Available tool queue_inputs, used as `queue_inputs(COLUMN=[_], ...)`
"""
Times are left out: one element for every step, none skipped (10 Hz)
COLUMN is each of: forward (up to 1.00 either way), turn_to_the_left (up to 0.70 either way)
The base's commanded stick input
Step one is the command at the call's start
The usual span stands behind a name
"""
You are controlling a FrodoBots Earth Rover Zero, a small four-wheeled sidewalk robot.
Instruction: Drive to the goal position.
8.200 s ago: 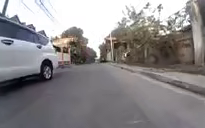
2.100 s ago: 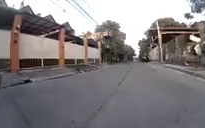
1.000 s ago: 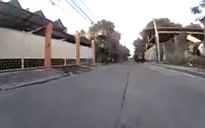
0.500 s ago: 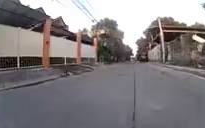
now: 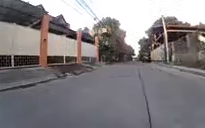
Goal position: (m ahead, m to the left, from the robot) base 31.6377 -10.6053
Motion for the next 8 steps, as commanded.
queue_inputs(forward=[1.0, 1.0, 1.0, 1.0, 1.0, 1.0, 1.0, 1.0], turn_to_the_left=[0.05, 0.05, -0.23, -0.35, -0.35, -0.35, -0.35, -0.35])
